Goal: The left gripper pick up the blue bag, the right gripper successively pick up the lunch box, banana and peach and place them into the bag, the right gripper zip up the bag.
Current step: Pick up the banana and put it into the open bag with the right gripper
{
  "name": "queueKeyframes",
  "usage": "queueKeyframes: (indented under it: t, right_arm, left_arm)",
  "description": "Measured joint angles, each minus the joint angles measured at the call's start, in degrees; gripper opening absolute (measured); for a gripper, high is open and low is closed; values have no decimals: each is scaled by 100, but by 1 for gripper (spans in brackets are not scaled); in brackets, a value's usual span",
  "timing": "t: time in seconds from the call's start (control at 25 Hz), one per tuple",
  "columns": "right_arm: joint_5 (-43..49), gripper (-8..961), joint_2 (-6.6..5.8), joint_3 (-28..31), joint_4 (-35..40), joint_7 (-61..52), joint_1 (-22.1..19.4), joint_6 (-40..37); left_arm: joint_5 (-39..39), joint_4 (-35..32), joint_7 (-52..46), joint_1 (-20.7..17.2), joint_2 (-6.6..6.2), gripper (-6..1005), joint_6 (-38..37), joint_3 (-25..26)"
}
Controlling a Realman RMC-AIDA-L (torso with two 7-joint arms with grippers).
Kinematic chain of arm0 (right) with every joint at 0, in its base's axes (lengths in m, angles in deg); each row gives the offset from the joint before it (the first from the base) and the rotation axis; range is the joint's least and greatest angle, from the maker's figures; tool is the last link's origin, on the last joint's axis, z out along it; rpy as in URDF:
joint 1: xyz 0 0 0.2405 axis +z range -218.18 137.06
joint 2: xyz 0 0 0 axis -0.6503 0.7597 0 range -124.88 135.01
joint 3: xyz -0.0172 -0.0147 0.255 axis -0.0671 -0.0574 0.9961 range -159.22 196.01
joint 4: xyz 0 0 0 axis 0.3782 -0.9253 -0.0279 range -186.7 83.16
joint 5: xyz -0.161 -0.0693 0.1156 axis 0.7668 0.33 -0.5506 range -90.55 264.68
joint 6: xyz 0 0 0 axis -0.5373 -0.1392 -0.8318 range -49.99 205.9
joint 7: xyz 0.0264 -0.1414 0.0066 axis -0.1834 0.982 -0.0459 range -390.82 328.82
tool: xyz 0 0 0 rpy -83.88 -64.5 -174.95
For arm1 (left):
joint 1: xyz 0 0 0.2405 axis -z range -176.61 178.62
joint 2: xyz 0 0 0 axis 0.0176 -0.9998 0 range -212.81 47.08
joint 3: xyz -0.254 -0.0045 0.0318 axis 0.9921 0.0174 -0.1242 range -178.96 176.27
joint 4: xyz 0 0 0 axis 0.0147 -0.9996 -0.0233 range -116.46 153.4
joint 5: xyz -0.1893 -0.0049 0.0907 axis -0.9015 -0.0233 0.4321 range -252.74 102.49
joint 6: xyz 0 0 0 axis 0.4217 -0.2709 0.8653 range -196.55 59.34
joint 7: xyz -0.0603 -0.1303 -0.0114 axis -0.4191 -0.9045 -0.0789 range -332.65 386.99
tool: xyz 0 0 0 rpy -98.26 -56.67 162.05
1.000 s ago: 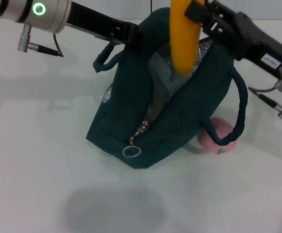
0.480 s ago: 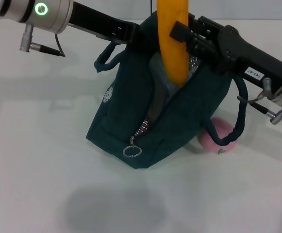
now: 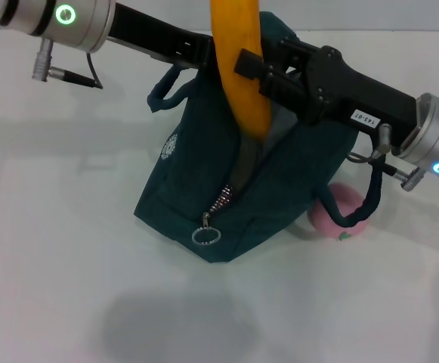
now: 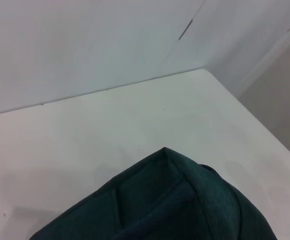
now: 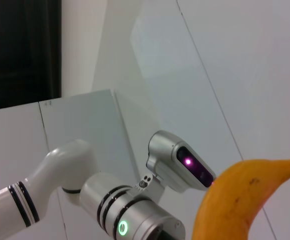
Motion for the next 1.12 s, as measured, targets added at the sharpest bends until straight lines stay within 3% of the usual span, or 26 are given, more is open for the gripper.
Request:
queueKeyframes:
  t: [0.64, 1.12]
  right_arm:
    - [401, 412, 2, -36, -66, 201, 0, 163]
    - [543, 431, 1, -137, 451, -990, -288, 51]
  left_arm:
    - [5, 4, 11, 36, -22, 115, 16, 5]
    - [204, 13, -7, 28, -29, 116, 62, 18]
